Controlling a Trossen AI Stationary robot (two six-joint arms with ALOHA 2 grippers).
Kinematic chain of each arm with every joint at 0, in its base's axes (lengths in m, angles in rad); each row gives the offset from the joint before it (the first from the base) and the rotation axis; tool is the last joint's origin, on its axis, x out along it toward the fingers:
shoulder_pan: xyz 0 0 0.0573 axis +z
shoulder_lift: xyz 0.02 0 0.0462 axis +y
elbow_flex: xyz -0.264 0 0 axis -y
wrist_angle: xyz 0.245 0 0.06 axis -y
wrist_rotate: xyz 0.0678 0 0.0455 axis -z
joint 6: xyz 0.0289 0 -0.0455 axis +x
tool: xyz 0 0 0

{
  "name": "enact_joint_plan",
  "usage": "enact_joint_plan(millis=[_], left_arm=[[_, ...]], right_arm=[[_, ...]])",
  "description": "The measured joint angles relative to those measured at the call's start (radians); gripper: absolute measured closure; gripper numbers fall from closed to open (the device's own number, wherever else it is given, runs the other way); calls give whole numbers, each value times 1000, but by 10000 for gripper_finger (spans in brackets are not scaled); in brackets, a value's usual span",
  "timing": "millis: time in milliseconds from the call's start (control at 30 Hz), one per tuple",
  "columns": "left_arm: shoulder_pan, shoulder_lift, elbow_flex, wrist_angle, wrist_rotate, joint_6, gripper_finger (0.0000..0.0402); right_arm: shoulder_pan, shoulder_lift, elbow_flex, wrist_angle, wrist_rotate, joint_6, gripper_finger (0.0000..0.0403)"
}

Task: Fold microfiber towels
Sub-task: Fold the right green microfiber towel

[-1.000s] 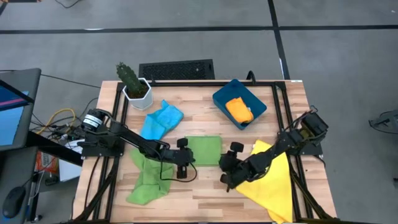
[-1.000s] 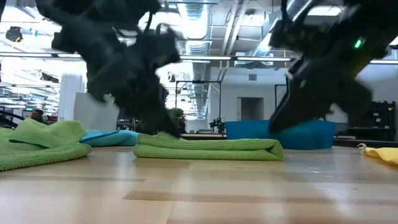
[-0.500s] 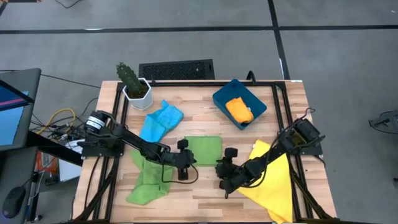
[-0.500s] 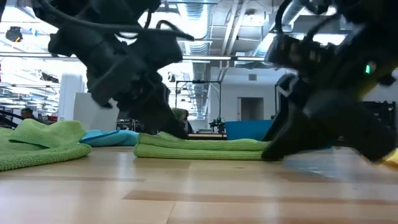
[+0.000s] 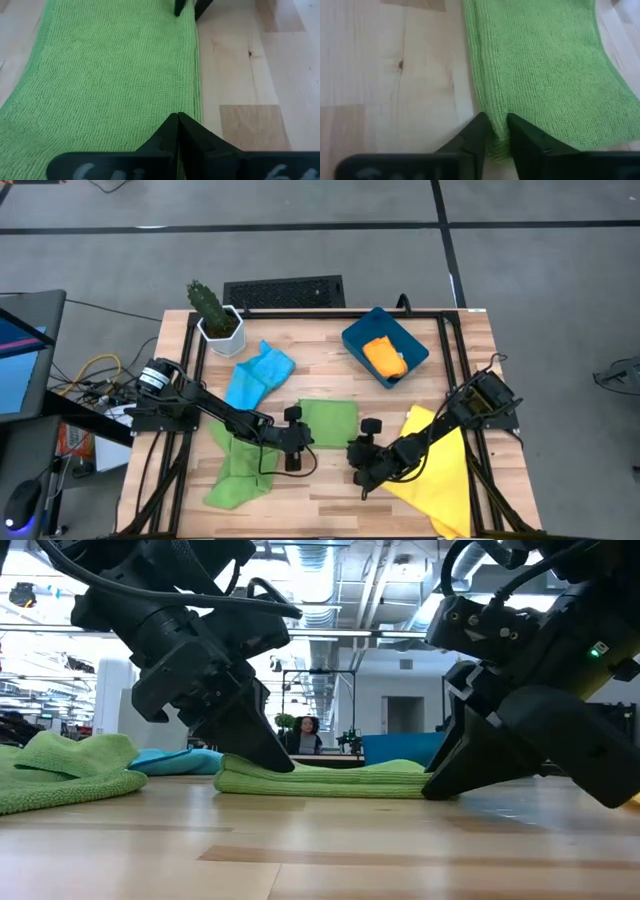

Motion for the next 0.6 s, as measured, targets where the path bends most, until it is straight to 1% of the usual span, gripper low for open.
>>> enact_joint_plan(millis=[167, 233, 300, 467, 600], left_arm=[[0, 0, 0, -3, 1, 0, 401], [0, 0, 0, -4, 1, 0, 401], [0, 0, -1, -4, 2, 0, 401], [0, 0, -1, -4, 3, 1, 401], [0, 0, -1, -3, 3, 3, 401]], right_arm=[[-2, -7, 0, -19, 1, -58, 363], [-3, -9, 12, -52, 5, -93, 386], [-4, -16, 38, -105, 5, -134, 391], [-29, -37, 140, -229, 45, -224, 371], [-59, -38, 199, -221, 48, -351, 384]])
